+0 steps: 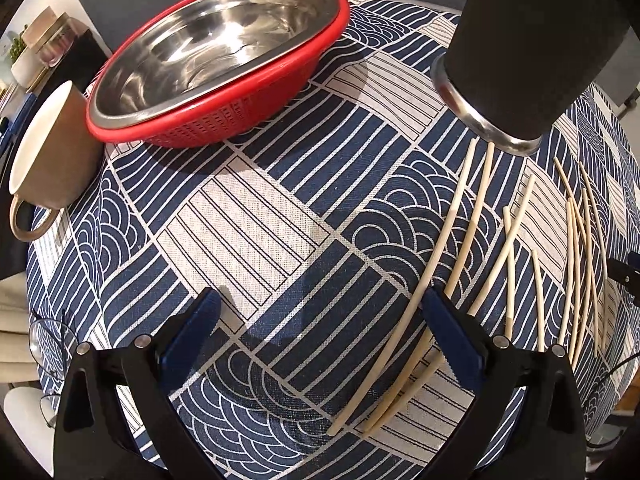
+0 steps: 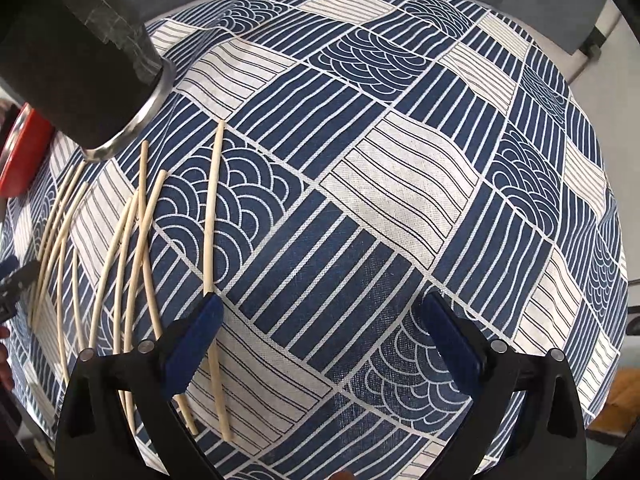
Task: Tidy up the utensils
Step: 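Lower the left and right grippers onto single chopsticks and close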
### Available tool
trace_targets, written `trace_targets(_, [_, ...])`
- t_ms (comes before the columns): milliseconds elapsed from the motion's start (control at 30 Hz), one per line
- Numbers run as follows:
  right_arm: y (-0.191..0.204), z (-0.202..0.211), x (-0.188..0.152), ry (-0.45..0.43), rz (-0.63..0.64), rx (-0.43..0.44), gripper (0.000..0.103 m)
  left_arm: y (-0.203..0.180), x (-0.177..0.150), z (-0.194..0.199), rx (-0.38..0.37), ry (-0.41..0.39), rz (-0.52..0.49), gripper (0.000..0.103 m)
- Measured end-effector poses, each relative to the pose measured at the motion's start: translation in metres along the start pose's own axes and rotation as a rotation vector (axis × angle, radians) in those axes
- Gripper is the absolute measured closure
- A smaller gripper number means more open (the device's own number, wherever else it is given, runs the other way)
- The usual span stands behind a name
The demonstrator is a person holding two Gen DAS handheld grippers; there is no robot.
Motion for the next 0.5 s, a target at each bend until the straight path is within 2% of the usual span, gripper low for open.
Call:
trace_targets(100, [0.008, 0.010, 0.004, -0.046, -0.010, 0.047, 0.008, 0.000, 0.002, 0.001, 0.000, 0.009, -0.001, 0.004])
trace_targets(167, [0.017, 0.011, 0.004, -0.041, 0.000, 0.073, 0.008, -0.006, -0.005, 0.009, -0.001, 0.016, -0.003, 0.004])
trace_targets(333, [0.038, -0.001, -0.003, 0.002, 0.051, 0.026, 0.009, -0.008, 0.002, 0.009, -0.003, 0.008, -0.014, 0.005])
trace_targets(400, [0.041, -0.004, -0.007, 0.008, 0.045, 0.024, 0.009, -0.012, 0.002, 0.012, -0.014, -0.011, -0.032, 0.010])
trace_targets(467, [0.042, -0.004, -0.009, 0.001, 0.037, 0.027, 0.007, -0.019, 0.001, 0.019, -0.033, -0.041, -0.082, 0.027])
trace_targets(500, [0.043, -0.004, -0.009, -0.001, 0.041, 0.031, 0.007, -0.023, 0.000, 0.022, -0.039, -0.048, -0.100, 0.031])
Point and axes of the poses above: each gripper's, at about its wrist camera, not at the fingertips, and z roughly against the way its jaws point, y to its left, x to its top, the point moved 7 cm from there along -z, roughly the way its jaws point, and after that the axes turned 11 degrees about x, right-handed, at the moved point
